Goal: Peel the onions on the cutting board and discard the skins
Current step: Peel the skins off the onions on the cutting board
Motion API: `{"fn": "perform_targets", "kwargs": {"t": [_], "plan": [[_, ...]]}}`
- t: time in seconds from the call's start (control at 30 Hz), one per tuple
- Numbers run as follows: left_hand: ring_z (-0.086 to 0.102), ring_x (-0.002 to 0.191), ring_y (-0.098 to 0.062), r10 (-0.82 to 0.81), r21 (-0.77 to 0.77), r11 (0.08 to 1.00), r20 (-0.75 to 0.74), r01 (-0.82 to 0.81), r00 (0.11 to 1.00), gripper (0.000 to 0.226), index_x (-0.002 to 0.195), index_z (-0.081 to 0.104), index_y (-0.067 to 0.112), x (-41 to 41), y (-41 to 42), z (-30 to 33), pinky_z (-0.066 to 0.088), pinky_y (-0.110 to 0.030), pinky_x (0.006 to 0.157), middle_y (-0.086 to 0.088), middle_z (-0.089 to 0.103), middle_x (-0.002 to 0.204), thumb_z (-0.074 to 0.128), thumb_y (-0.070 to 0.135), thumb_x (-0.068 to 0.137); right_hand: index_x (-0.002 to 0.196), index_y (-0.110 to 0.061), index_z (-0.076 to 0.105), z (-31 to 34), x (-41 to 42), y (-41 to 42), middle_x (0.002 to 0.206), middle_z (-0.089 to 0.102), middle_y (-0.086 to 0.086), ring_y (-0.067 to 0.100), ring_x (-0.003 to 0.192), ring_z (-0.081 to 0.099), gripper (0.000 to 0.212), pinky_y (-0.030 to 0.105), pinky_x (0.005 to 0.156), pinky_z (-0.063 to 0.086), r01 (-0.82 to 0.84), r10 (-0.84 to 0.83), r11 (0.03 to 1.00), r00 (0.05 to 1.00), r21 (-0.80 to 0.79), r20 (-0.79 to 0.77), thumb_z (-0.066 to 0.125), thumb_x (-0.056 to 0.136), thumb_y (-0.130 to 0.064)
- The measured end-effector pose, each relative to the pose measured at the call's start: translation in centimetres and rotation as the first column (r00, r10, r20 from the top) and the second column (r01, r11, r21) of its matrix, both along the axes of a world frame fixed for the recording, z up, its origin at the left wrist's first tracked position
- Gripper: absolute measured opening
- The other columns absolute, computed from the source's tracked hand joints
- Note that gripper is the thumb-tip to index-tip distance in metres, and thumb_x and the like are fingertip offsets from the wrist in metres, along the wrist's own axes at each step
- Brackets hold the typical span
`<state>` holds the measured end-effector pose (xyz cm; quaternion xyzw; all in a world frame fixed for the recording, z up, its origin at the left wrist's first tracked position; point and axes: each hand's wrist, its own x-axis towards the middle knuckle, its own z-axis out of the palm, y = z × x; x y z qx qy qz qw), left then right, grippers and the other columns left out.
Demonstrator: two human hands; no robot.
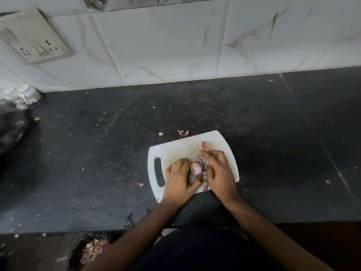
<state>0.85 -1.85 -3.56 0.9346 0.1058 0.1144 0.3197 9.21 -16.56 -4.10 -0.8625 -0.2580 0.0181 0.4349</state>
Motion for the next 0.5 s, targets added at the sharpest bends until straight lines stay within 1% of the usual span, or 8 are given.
{"fn": "perform_targets", "kwargs": {"t": [0.07, 0.1, 0.17, 0.23, 0.3, 0.37, 0.43, 0.5], "plan": [[0.048, 0.116, -0.012, 0.006, 0.002, 1.000, -0.011, -0.006, 1.000, 0.047, 0.122, 0.061, 0.024, 0.00, -0.03, -0.12, 0.025, -0.027, 0.102, 0.006, 0.052, 0.121, 0.054, 0.054, 0.086, 0.148, -0.026, 0.051, 0.23, -0.26, -0.04, 0.136, 0.052, -0.006, 0.015, 0.124, 0.050, 0.071, 0.032, 0.103, 0.050, -0.029, 0.031, 0.999, 0.996, -0.028, 0.082, 0.050, 0.088, 0.011], [0.048, 0.116, -0.012, 0.008, 0.000, 1.000, -0.012, -0.008, 1.000, 0.048, 0.122, 0.061, 0.024, 0.00, 0.01, -0.17, 0.026, -0.028, 0.103, 0.006, 0.052, 0.121, 0.054, 0.054, 0.086, 0.147, -0.025, 0.053, 0.32, -0.32, -0.07, 0.136, 0.056, -0.006, 0.015, 0.124, 0.050, 0.072, 0.030, 0.106, 0.044, -0.025, 0.030, 0.999, 0.991, -0.038, 0.132, 0.051, 0.086, 0.011], [0.047, 0.115, -0.012, 0.011, 0.004, 1.000, -0.012, -0.011, 1.000, 0.048, 0.121, 0.061, 0.023, -0.10, 0.03, -0.22, 0.027, -0.028, 0.101, 0.006, 0.052, 0.121, 0.054, 0.055, 0.086, 0.143, -0.024, 0.057, 0.18, -0.22, -0.16, 0.135, 0.063, -0.005, 0.016, 0.125, 0.053, 0.065, 0.032, 0.106, 0.039, -0.014, 0.026, 0.998, 0.979, -0.062, 0.204, 0.052, 0.084, 0.004], [0.047, 0.115, -0.012, 0.021, 0.007, 1.000, -0.015, -0.021, 1.000, 0.048, 0.120, 0.060, 0.022, -0.13, 0.01, -0.13, 0.026, -0.027, 0.099, 0.006, 0.052, 0.121, 0.053, 0.055, 0.086, 0.139, -0.023, 0.061, -0.11, -0.07, -0.18, 0.133, 0.066, -0.006, 0.017, 0.125, 0.057, 0.058, 0.036, 0.106, 0.039, -0.038, 0.051, 0.996, 0.981, -0.077, 0.186, 0.051, 0.085, -0.004], [0.047, 0.115, -0.012, 0.023, 0.016, 1.000, -0.021, -0.023, 1.000, 0.047, 0.121, 0.060, 0.022, -0.09, -0.05, -0.11, 0.026, -0.026, 0.098, 0.006, 0.052, 0.121, 0.053, 0.055, 0.087, 0.137, -0.023, 0.063, -0.21, -0.02, -0.15, 0.133, 0.066, -0.006, 0.016, 0.126, 0.057, 0.049, 0.036, 0.108, 0.041, -0.099, 0.107, 0.992, 0.987, -0.074, 0.121, 0.046, 0.092, -0.014], [0.048, 0.116, -0.012, 0.009, 0.041, 0.999, -0.024, -0.008, 1.000, 0.046, 0.121, 0.061, 0.021, -0.03, -0.11, -0.17, 0.026, -0.026, 0.099, 0.005, 0.052, 0.123, 0.056, 0.054, 0.088, 0.135, -0.025, 0.065, -0.15, -0.01, -0.14, 0.132, 0.065, -0.008, 0.014, 0.126, 0.055, 0.041, 0.036, 0.106, 0.043, -0.136, 0.146, 0.986, 0.984, -0.091, 0.105, 0.046, 0.099, -0.026], [0.048, 0.117, -0.013, 0.004, 0.050, 0.999, -0.023, -0.002, 1.000, 0.047, 0.123, 0.061, 0.021, -0.01, -0.15, -0.22, 0.029, -0.029, 0.101, 0.004, 0.051, 0.125, 0.058, 0.052, 0.088, 0.131, -0.028, 0.067, -0.25, 0.11, -0.14, 0.125, 0.067, -0.012, 0.013, 0.121, 0.057, 0.034, 0.038, 0.101, 0.045, -0.142, 0.155, 0.983, 0.982, -0.118, 0.108, 0.052, 0.100, -0.028], [0.046, 0.117, -0.011, 0.015, 0.054, 0.998, -0.005, -0.014, 1.000, 0.046, 0.123, 0.060, 0.023, -0.06, -0.23, -0.23, 0.030, -0.030, 0.101, 0.005, 0.051, 0.123, 0.062, 0.052, 0.088, 0.125, -0.029, 0.070, -0.26, 0.34, -0.11, 0.118, 0.069, -0.014, 0.012, 0.114, 0.059, 0.028, 0.039, 0.098, 0.046, -0.110, 0.119, 0.988, 0.989, -0.105, 0.085, 0.060, 0.099, -0.026]]}}
